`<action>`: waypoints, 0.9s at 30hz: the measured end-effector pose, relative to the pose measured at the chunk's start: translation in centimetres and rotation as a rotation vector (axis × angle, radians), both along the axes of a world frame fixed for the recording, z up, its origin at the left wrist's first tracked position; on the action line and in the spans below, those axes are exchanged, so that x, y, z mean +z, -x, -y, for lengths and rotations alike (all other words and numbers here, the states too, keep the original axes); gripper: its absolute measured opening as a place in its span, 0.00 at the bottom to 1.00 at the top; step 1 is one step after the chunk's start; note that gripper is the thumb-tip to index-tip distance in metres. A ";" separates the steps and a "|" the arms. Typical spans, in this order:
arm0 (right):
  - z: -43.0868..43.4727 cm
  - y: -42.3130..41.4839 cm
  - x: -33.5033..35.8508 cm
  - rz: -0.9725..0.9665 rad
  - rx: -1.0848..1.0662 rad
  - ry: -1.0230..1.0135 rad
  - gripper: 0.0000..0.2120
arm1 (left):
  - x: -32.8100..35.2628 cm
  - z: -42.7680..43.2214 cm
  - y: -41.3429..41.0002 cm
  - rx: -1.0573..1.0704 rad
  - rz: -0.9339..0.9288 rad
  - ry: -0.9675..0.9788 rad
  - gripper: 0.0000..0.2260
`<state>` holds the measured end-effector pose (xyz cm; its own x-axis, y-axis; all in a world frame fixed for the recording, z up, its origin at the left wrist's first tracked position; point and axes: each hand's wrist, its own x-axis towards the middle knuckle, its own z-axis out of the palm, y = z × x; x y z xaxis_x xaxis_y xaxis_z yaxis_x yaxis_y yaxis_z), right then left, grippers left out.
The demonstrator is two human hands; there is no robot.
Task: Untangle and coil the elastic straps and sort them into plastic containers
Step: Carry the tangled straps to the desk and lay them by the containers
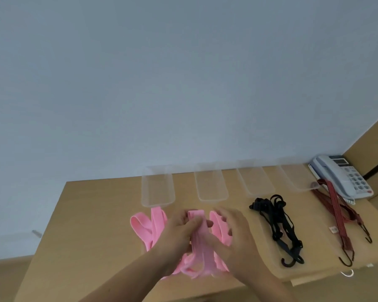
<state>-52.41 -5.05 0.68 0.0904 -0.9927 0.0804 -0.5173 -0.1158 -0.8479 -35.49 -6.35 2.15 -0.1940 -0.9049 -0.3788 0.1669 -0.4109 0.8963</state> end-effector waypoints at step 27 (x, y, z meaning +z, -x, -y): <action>6.3 4.1 -10.1 -0.346 0.169 -0.449 0.09 | -11.6 9.5 6.0 -0.007 0.666 -0.175 0.22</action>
